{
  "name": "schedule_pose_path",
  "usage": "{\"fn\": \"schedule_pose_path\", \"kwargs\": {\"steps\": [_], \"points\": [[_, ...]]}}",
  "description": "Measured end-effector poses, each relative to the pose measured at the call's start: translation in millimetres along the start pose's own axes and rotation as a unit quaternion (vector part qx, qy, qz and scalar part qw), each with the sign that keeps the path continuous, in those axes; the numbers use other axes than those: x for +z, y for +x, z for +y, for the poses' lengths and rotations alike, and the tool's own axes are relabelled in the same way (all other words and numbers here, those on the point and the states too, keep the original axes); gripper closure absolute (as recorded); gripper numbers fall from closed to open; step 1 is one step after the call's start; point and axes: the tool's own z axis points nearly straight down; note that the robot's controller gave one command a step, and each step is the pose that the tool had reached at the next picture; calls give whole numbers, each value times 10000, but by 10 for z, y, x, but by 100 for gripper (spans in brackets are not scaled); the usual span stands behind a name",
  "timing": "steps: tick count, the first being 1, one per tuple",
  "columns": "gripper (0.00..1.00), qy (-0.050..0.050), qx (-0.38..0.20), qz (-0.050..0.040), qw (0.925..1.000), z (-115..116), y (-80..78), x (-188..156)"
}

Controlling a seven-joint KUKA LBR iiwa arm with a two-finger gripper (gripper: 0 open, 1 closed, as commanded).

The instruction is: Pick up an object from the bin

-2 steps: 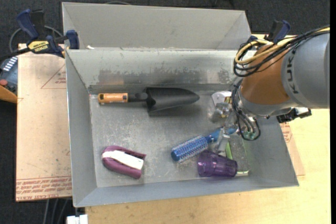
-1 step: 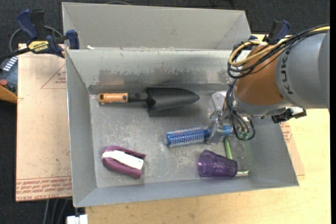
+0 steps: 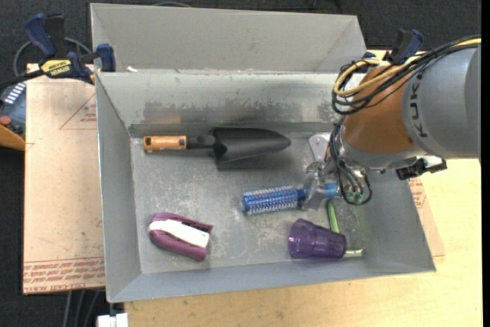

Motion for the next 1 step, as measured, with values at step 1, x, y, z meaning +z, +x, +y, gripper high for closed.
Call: {"fn": "schedule_pose_path", "kwargs": {"steps": [1], "points": [[100,-2,-31,26,10000,19,-14,-740]]}}
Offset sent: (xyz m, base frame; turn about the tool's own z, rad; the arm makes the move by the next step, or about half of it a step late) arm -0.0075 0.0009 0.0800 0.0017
